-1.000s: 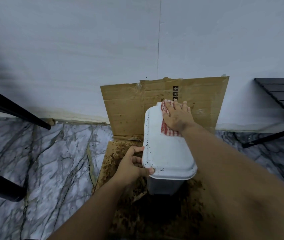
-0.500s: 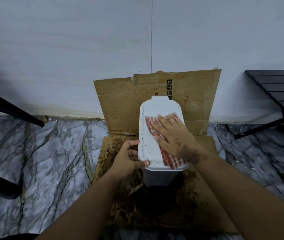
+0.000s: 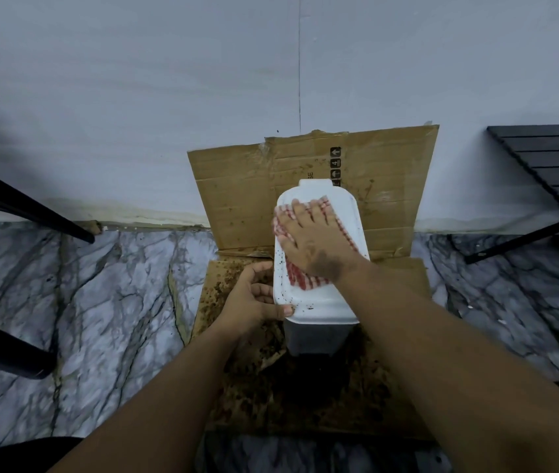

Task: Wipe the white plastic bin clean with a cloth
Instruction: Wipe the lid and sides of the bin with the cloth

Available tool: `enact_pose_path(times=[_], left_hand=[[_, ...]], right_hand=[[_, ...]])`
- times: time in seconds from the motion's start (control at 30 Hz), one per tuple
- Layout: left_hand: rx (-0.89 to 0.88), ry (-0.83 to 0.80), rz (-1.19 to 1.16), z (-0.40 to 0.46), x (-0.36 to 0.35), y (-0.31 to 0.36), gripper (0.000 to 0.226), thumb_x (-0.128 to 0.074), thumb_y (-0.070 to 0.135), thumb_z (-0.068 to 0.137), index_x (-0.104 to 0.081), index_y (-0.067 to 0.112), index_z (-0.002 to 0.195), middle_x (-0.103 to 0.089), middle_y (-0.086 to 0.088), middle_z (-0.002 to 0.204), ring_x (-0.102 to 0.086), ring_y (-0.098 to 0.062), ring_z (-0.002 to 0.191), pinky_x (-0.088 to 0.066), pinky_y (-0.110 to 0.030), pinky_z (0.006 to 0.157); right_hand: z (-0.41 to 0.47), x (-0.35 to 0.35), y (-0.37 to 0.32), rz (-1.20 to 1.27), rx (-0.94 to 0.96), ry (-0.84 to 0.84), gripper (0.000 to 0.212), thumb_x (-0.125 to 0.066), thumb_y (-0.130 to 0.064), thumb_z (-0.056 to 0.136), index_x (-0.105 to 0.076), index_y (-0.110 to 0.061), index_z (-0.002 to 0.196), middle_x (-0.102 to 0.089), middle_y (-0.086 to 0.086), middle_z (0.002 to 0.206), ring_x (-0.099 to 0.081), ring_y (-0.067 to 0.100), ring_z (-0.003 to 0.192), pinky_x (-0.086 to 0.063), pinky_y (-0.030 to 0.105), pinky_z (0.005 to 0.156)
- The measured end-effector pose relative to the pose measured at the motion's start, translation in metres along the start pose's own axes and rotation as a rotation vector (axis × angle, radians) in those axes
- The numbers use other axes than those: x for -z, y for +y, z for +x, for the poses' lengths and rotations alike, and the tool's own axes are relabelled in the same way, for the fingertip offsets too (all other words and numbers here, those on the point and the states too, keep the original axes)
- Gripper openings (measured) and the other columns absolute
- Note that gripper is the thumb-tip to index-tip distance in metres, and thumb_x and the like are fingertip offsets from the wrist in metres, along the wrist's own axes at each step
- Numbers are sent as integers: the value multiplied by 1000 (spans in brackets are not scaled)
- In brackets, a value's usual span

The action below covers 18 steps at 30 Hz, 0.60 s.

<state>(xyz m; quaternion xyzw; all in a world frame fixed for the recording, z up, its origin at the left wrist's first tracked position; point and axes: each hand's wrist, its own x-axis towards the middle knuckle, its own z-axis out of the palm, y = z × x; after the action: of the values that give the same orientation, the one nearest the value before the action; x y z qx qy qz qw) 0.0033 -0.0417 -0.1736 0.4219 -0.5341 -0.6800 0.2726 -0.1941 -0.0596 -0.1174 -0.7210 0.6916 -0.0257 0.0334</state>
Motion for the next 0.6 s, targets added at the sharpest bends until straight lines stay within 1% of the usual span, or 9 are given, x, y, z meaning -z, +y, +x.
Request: enact_pose_path(times=[0.07,0.17,0.27,0.37,0.47,0.53,0.6], left_hand=[[1,-41,14,2,1,0,97,-85,-14,65,-42,23,144,-72,-16,91,-72,-30,87,-61,-47,74],[15,-114,38,5,1,1,101,-86,-11,67,-41,23,151,-71,-19,99,-71,-30,92,-60,-44,75],[38,-116,28,5,1,1,107,-86,-12,66,-39,25,154,-69,-20,101,-71,-32,94,-60,-46,80],[47,-122,-2,5,1,-1,110,-87,-11,64,-39,28,155,-69,-19,100,-71,-33,98,-59,-47,82],[45,-125,-38,5,1,-1,112,-89,-7,60,-41,30,154,-65,-32,112,-68,-41,110,-58,-52,89],[46,-130,-54,5,2,-1,111,-87,-10,62,-40,29,154,-63,-35,120,-66,-43,113,-57,-54,91],[37,-144,-54,5,4,-2,110,-85,-14,65,-37,26,156,-64,-34,120,-65,-45,113,-57,-54,91]], right_hand=[[-22,-5,-3,-14,63,11,66,-9,-58,98,-2,-30,158,-2,8,167,2,35,153,5,53,122],[-43,-5,11,-8,73,2,66,-8,-61,98,5,-35,157,2,3,167,6,30,153,2,51,123],[-41,3,35,38,-15,-43,66,-11,-61,100,9,-35,156,10,2,166,14,29,151,8,50,123],[-18,8,49,68,-124,-75,67,-15,-60,101,7,-32,157,11,4,166,14,33,151,13,47,121],[9,10,42,26,-189,-73,67,-16,-58,101,6,-31,158,7,7,166,10,37,151,9,52,122],[17,11,24,0,-154,-55,66,-15,-55,101,5,-28,158,5,10,166,7,38,151,7,53,122],[14,8,4,-3,-63,-39,64,-14,-54,101,0,-28,158,1,11,166,3,38,152,5,54,122]])
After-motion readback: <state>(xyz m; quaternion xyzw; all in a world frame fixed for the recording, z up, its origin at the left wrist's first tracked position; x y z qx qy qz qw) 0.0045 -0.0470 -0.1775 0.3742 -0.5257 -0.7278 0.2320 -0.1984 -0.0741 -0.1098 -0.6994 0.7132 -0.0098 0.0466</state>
